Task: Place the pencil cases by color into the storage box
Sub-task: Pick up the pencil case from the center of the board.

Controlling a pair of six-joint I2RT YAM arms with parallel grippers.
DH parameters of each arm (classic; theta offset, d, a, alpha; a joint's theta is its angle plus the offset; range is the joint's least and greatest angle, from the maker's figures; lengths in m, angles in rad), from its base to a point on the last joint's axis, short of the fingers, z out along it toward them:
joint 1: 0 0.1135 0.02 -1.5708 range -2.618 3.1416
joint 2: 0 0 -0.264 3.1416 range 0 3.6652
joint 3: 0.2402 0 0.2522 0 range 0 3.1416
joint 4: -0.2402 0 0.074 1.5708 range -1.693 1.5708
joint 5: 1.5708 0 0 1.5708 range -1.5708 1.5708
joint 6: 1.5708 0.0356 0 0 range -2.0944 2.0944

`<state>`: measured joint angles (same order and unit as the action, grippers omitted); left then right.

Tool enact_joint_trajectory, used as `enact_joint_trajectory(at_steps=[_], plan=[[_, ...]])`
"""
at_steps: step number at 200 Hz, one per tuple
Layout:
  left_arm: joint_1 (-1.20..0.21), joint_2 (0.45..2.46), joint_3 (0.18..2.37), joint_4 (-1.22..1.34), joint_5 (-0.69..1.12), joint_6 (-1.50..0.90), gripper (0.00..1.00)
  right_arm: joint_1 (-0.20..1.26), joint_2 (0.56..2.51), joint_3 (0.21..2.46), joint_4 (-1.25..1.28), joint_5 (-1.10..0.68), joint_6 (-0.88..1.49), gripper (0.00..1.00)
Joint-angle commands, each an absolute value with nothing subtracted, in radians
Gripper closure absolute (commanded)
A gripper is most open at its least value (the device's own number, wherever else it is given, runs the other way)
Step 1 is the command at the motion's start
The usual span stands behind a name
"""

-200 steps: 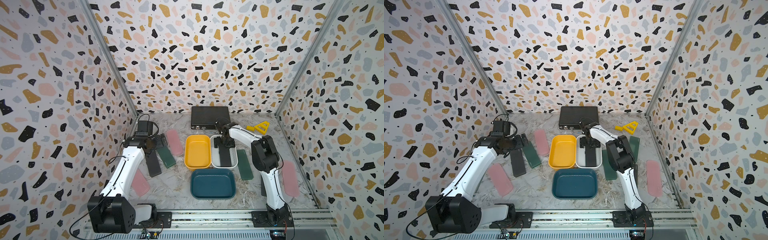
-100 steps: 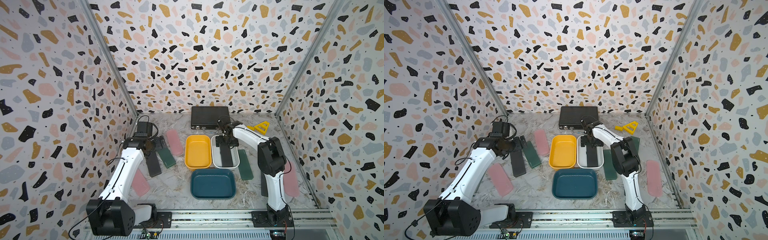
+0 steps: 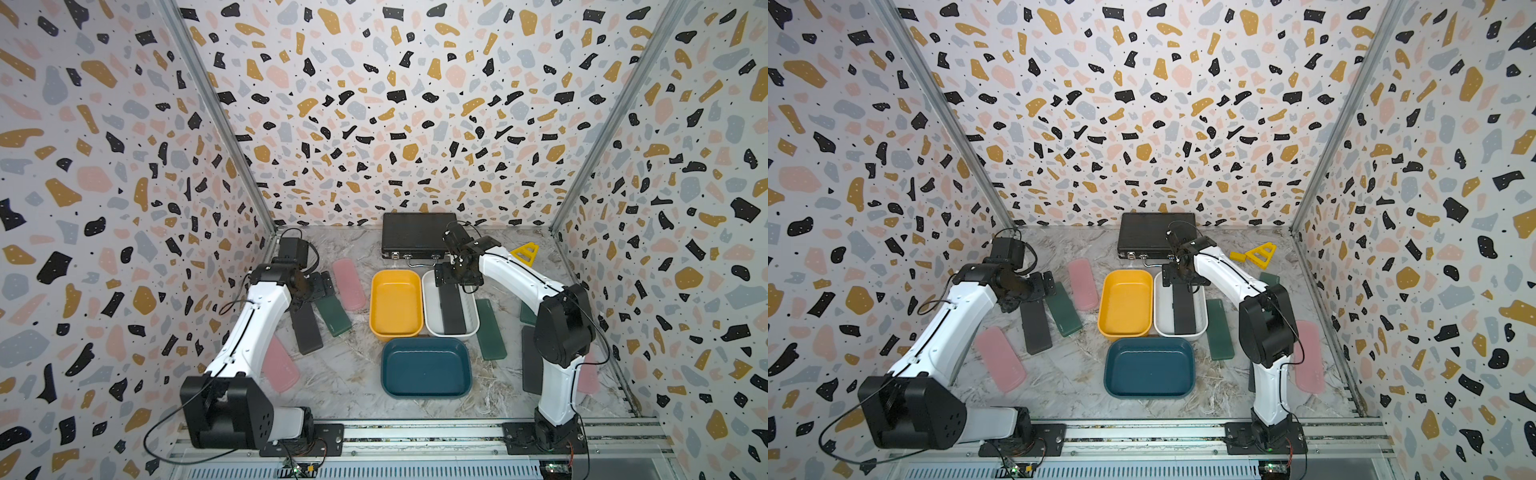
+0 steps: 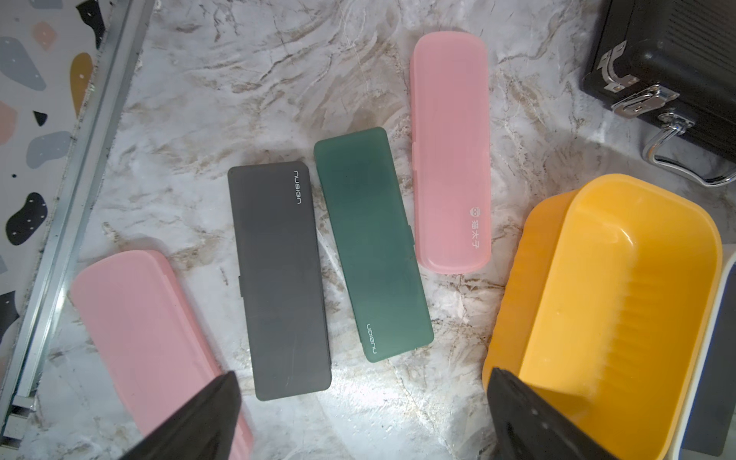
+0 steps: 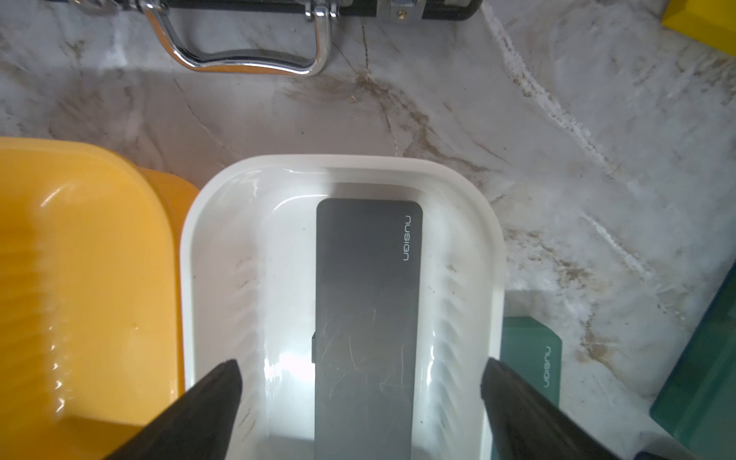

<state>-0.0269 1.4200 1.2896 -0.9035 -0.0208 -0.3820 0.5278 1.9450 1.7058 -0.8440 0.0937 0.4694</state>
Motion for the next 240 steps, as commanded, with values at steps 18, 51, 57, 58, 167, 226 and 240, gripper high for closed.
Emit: enact_joint_trajectory(at_steps=[18,51,57,58,167,226,240], plan=[[-0.021,1.604,1.486,-0.962,0.019,-0.377,0.00,0.532,1.908,1.697,-0.877,0.059,0.421,0.00],[-0.028,1.770,1.632,-0.997,0.033,-0.388,0.00,0.531,1.919,1.701,-0.874,0.052,0.400,0.00],[-0.033,1.799,1.660,-1.004,0.029,-0.391,0.00,0.531,1.920,1.704,-0.874,0.051,0.395,0.00],[-0.034,1.805,1.663,-1.005,0.029,-0.391,0.00,0.531,1.921,1.704,-0.874,0.050,0.395,0.00],[-0.138,2.222,2.092,-1.179,-0.070,-0.496,0.00,0.504,1.959,1.714,-0.856,-0.028,0.332,0.00],[-0.153,2.296,2.106,-1.169,-0.079,-0.518,0.00,0.485,1.948,1.674,-0.828,-0.058,0.326,0.00],[-0.158,2.307,2.110,-1.161,-0.070,-0.517,0.00,0.482,1.944,1.668,-0.822,-0.060,0.326,0.00]])
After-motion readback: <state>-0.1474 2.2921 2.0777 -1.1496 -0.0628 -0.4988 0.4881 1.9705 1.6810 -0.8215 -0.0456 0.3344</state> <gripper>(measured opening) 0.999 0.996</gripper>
